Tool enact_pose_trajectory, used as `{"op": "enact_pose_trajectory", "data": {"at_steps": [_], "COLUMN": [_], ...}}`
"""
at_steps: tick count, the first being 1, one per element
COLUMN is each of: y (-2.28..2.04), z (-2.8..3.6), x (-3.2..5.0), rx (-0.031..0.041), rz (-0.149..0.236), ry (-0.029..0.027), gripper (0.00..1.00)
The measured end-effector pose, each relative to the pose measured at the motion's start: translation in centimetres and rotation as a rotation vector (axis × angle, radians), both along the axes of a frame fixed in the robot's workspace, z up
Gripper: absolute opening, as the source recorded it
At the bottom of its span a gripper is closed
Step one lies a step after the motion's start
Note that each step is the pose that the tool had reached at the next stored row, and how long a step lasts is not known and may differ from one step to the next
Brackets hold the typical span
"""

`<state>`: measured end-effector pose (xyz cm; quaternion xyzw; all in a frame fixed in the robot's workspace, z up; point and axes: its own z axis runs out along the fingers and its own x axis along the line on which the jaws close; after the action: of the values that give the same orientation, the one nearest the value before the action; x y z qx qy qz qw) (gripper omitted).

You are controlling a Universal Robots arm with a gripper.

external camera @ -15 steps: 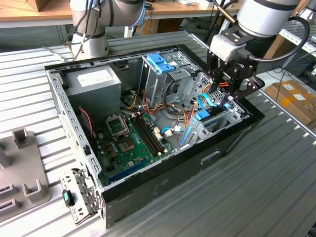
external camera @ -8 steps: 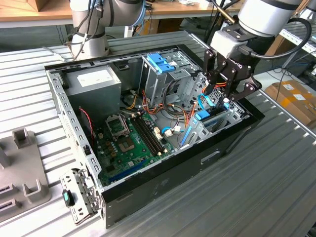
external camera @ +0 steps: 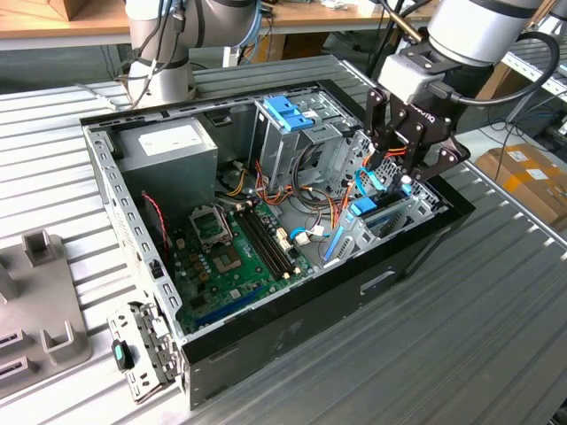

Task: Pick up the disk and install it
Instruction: 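Insert the first disk wire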

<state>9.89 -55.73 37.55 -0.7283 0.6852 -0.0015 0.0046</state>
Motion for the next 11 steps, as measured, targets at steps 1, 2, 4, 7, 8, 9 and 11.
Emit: {"op": "enact_pose_trajectory", "data": {"at_steps": [1, 2, 4, 7, 8, 9, 11], "y": [0.0, 0.0, 0.0, 0.0, 0.01, 0.01, 0.01], "z": [0.0, 0.0, 0.0, 0.0, 0.0, 0.0, 0.0], "x": [0.07, 0.16, 0.35, 0.78, 0.95, 1.06, 1.37], "rx": [0.0, 0.0, 0.0, 0.0, 0.0, 0.0, 0.0], "rz": [0.0, 0.0, 0.0, 0.0, 0.0, 0.0, 0.0], "ry": [0.0, 0.0, 0.0, 0.0, 0.0, 0.0, 0.0], "gripper": [0.47, 0.47, 0.47, 0.47, 0.47, 0.47, 0.47]}}
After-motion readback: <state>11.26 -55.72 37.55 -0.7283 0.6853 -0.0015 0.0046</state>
